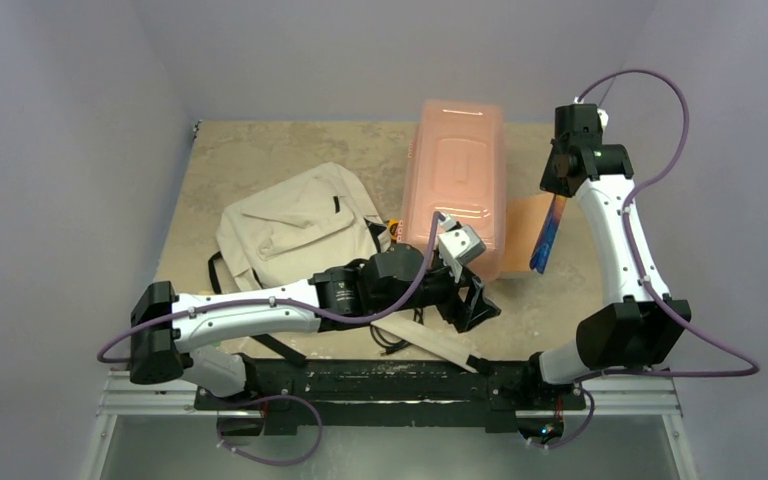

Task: Pack the student bag
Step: Pick up the book from the center of the board.

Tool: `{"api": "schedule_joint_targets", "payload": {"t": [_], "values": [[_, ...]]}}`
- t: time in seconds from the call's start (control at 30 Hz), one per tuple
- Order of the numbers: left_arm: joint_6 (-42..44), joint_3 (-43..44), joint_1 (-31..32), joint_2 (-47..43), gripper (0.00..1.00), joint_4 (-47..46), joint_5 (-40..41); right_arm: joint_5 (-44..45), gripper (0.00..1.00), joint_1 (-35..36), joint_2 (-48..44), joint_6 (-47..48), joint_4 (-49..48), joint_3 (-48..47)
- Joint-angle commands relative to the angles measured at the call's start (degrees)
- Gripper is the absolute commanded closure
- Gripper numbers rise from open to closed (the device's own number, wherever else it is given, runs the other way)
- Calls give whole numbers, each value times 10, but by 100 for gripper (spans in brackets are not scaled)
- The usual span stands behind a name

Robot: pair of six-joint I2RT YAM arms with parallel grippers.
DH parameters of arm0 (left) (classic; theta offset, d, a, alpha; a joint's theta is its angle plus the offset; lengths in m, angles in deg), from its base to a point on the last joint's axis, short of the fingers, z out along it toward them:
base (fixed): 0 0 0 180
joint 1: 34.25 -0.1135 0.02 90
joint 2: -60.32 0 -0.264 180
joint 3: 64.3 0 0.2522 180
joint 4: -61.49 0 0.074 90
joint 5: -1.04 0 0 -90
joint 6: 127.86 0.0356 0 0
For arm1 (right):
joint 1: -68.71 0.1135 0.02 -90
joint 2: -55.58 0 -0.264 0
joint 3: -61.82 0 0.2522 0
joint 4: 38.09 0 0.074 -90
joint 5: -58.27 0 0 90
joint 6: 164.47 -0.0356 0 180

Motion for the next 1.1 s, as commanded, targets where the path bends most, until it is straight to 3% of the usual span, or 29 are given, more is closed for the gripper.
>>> {"api": "schedule_joint_targets", "payload": {"t": [0.0, 0.33, 0.6, 1.07], "values": [[36, 9, 2, 9, 31, -76, -32, -1, 100, 1, -11, 7, -28, -29], [339, -100, 33, 128, 31, -413, -13, -26, 100, 1, 6, -10, -20, -43], [429, -54, 35, 269, 21, -506, 78, -33, 100, 0, 6, -12, -9, -61], [487, 101, 37, 421, 18, -489, 155, -38, 100, 0, -17, -6, 1, -58]]}}
